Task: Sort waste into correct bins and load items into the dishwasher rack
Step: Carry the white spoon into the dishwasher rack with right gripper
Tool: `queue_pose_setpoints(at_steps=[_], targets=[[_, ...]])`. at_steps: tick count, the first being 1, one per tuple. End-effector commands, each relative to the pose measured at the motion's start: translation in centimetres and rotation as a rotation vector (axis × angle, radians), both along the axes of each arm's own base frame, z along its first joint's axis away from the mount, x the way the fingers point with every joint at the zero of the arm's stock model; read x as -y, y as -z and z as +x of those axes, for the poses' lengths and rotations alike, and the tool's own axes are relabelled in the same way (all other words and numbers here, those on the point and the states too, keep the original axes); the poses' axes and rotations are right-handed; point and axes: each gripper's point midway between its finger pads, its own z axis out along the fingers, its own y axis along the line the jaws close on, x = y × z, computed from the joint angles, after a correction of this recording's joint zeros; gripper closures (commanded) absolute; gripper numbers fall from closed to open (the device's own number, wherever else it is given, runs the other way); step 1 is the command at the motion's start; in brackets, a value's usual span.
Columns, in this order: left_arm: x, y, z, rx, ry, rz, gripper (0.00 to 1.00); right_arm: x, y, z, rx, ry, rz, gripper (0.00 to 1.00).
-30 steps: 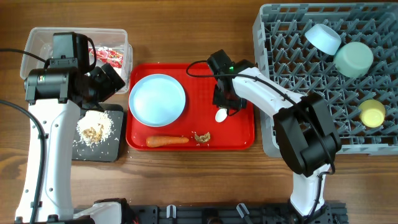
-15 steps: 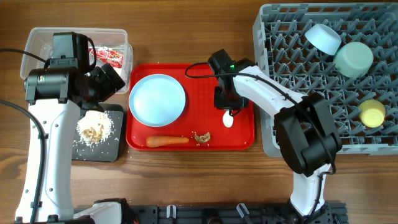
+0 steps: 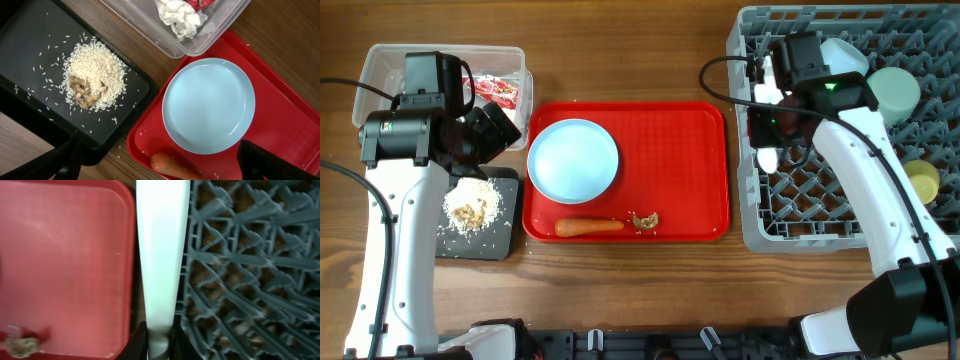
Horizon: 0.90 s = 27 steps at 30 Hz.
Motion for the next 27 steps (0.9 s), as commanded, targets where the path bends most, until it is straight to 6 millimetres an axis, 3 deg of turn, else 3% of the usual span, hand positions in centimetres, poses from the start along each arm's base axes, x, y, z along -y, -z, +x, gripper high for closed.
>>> queue_pose_setpoints(at_steps=[1,4,6,8,11,15,18,21,22,23,25,27], targets=[[-0.1,-0.1,0.0,0.005,-0.017,-0.012,0.0,1.1,2.4,-1.2,-0.058,-0.03,-0.032,0.95],[-0.1,-0.1,0.0,0.005,-0.017,-0.012,0.0,0.7,4.5,-2.0,-0.09,-0.04,-0.006,0.95],[-0.1,-0.1,0.0,0.005,-0.017,-0.013,0.0,0.8,6.0,-2.9,-0.118,-0.038,-0.008,0.87],[-0.1,-0.1,0.0,0.005,-0.017,-0.013,0.0,0.8,6.6,-3.0,-0.121,-0.037,-0.008,0.86],[-0.1,-0.1,-0.1,0.002,-0.017,-0.012,0.0,0.8,6.7,-3.0,-0.12,-0.037,-0.008,0.66],[-0.1,-0.1,0.0,0.002,-0.017,-0.012,0.0,0.7,5.2,-2.3,-0.087,-0.037,-0.003,0.53],[-0.1,-0.1,0.0,0.003,-0.017,-0.012,0.0,0.0,1.1,-0.3,0.024,-0.028,0.029,0.5],[-0.1,-0.1,0.0,0.002,-0.017,-0.012,0.0,-3.7,-2.8,1.7,0.165,-0.103,0.195,0.49],[-0.1,-0.1,0.0,0.003,-0.017,-0.012,0.0,-6.5,-4.0,2.3,0.21,-0.173,0.308,0.48],[-0.1,-0.1,0.0,0.003,-0.017,-0.012,0.0,-8.1,-4.5,2.4,0.224,-0.214,0.366,0.48],[-0.1,-0.1,0.0,0.002,-0.017,-0.012,0.0,-10.7,-4.7,2.3,0.228,-0.273,0.43,0.48],[-0.1,-0.1,0.0,0.001,-0.017,-0.013,0.0,-13.8,-3.5,2.1,0.201,-0.315,0.448,0.46]])
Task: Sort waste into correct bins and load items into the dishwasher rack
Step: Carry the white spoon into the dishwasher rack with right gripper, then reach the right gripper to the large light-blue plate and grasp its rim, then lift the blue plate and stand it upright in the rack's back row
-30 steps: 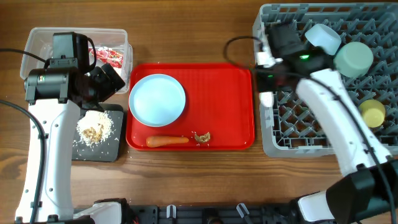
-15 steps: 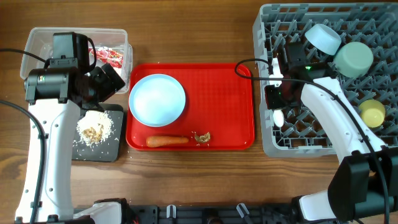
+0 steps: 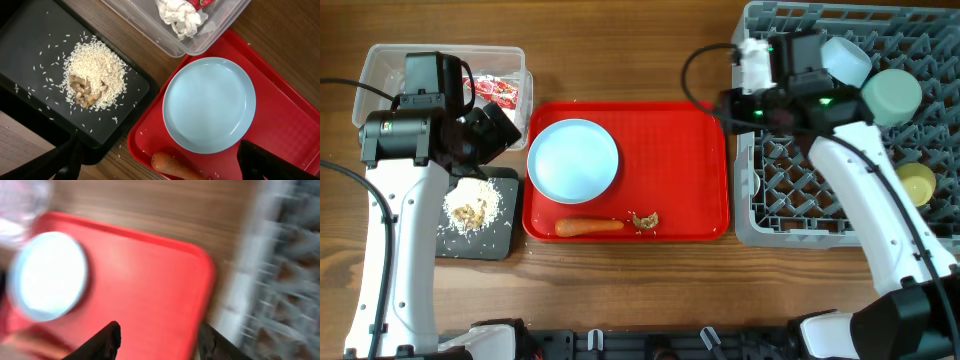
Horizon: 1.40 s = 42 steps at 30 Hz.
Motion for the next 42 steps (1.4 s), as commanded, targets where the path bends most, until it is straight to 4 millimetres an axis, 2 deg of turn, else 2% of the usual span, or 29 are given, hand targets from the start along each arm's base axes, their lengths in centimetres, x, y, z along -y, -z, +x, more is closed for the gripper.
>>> queue_pose_setpoints(at_steps=[1,2,3,5,6,9,13,14,16,17,22,23,26,28,31,34,37,40,42], targets=[[-0.1,-0.1,0.1,0.004,-0.017,-0.013,0.0,-6.3,1.1,-1.1,-0.064,-0.121,0.111,0.45],[-0.1,-0.1,0.1,0.004,-0.017,-0.013,0.0,-7.5,2.1,-1.3,-0.086,-0.133,0.11,0.44],[-0.1,0.0,0.1,0.002,-0.017,-0.013,0.0,-10.1,4.2,-1.9,-0.128,-0.17,0.107,0.44],[-0.1,0.0,0.1,0.0,-0.017,-0.013,0.0,-13.8,7.8,-2.8,-0.177,-0.224,0.089,0.38],[-0.1,0.0,0.1,0.0,-0.017,-0.013,0.0,-15.0,9.4,-2.9,-0.19,-0.216,0.068,0.38],[-0.1,0.0,0.1,0.0,-0.017,-0.013,0.0,-17.1,14.1,-3.0,-0.195,-0.165,-0.024,0.35],[-0.1,0.0,0.1,-0.001,-0.017,-0.013,0.0,-18.9,18.2,-3.6,-0.215,-0.116,-0.064,0.38],[-0.1,0.0,0.1,0.0,-0.017,-0.013,0.0,-18.6,18.9,-3.4,-0.216,-0.084,-0.084,0.41],[-0.1,0.0,0.1,-0.001,-0.017,-0.013,0.0,-17.5,19.6,-3.0,-0.216,-0.004,-0.124,0.54],[-0.1,0.0,0.1,-0.001,-0.017,-0.013,0.0,-16.3,19.8,-2.6,-0.209,0.054,-0.16,0.65],[-0.1,0.0,0.1,-0.001,-0.017,-0.013,0.0,-10.5,19.8,-1.1,-0.2,0.24,-0.299,0.96],[-0.1,0.0,0.1,-0.001,-0.017,-0.013,0.0,-8.7,19.8,-0.9,-0.223,0.27,-0.327,0.96],[-0.1,0.0,0.1,-0.001,-0.017,-0.013,0.0,-6.2,19.6,-0.5,-0.256,0.303,-0.35,0.96],[-0.1,0.0,0.1,-0.001,-0.017,-0.013,0.0,-5.5,18.9,0.0,-0.251,0.255,-0.348,0.96],[-0.1,0.0,0.1,-0.001,-0.017,-0.013,0.0,-4.6,15.5,0.9,-0.196,0.222,-0.324,0.96],[-0.1,0.0,0.1,-0.001,-0.017,-0.013,0.0,-3.4,9.6,1.7,-0.071,0.171,-0.309,0.96],[-0.1,0.0,0.1,-0.001,-0.017,-0.013,0.0,-0.3,2.6,2.3,0.103,0.216,-0.328,0.96],[-0.1,0.0,0.1,-0.001,-0.017,-0.013,0.0,4.7,-4.7,2.6,0.309,0.327,-0.419,0.96],[-0.1,0.0,0.1,-0.001,-0.017,-0.013,0.0,8.5,-8.3,2.5,0.408,0.425,-0.524,0.96]])
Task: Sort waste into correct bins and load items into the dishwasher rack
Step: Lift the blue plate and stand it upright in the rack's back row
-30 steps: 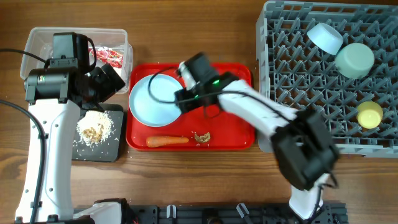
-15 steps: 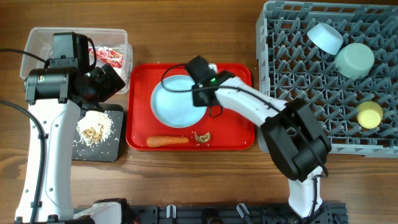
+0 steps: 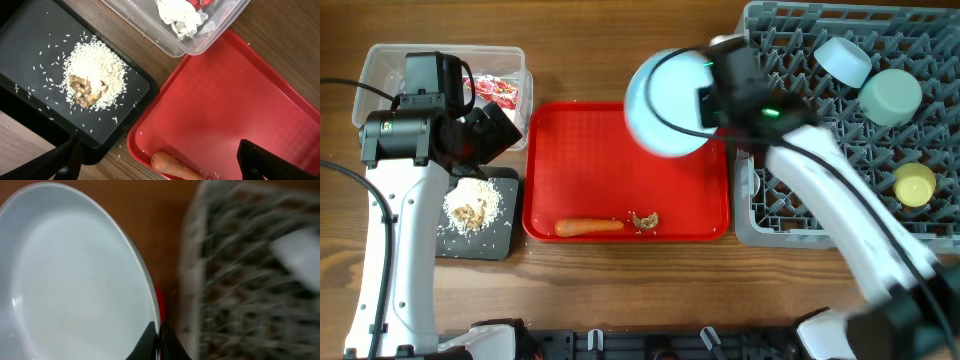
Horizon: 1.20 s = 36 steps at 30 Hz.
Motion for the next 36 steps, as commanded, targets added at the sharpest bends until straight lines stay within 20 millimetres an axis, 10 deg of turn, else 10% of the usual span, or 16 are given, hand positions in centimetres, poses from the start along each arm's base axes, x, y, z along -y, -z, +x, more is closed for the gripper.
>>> queue_pose_setpoints(at_steps=[1,6,16,30,31,34,36], targets=[[-0.1,0.0,0.1,0.0,-0.017,-0.013,0.0,7.9,-6.4,-0.3,0.18,0.19,-0.271,0.96],[-0.1,0.0,0.1,0.0,-0.017,-0.013,0.0,16.0,-10.0,-2.2,0.245,0.518,-0.521,0.96],[-0.1,0.1,-0.1,-0.007,-0.017,-0.013,0.0,20.3,-5.0,1.7,0.137,0.597,-0.607,0.96],[-0.1,0.1,-0.1,-0.007,-0.017,-0.014,0.0,17.5,3.7,5.4,-0.029,0.375,-0.501,0.95],[-0.1,0.1,-0.1,-0.007,-0.017,-0.013,0.0,17.5,3.8,5.3,-0.033,0.374,-0.503,0.92],[-0.1,0.1,0.0,-0.007,-0.017,-0.013,0.0,17.5,3.5,4.7,-0.049,0.367,-0.508,0.42],[-0.1,0.1,0.0,-0.007,-0.017,-0.013,0.0,17.5,2.7,3.8,-0.054,0.374,-0.497,0.32]])
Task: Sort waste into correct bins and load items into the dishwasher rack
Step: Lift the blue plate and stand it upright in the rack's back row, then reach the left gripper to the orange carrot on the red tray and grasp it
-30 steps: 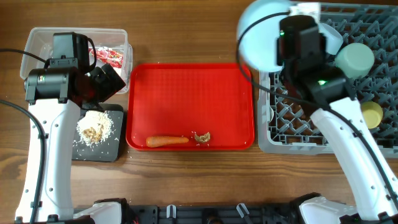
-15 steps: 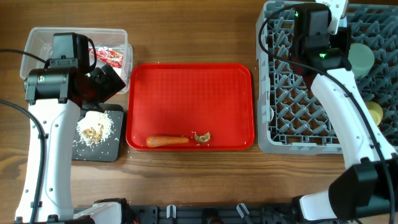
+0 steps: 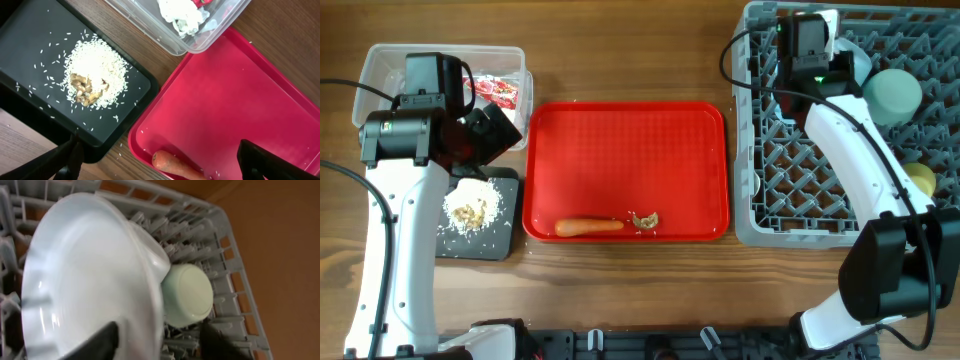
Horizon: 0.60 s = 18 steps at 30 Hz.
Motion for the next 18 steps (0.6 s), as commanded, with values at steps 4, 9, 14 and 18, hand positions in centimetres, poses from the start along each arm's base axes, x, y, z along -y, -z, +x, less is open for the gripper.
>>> queue_pose_setpoints(at_steps=[4,9,14,18], targets=[[-0.1,0.0,0.1,0.001,-0.017,-0.012,0.0,-4.5,-4.0,-2.0,0.059,-0.203,0.263,0.28],[0.0,0.0,0.1,0.001,-0.015,-0.015,0.0,-13.8,-8.5,-5.3,0.1,-0.595,0.699,0.27],[1.5,0.8,-0.1,-0.016,0.014,-0.094,0.0,-16.3,-5.4,-9.7,-0.122,-0.606,0.895,0.19],[4.1,2.9,-1.5,-0.093,0.054,-0.167,0.0,-15.0,-3.0,-11.9,-0.25,-0.516,0.862,0.16]])
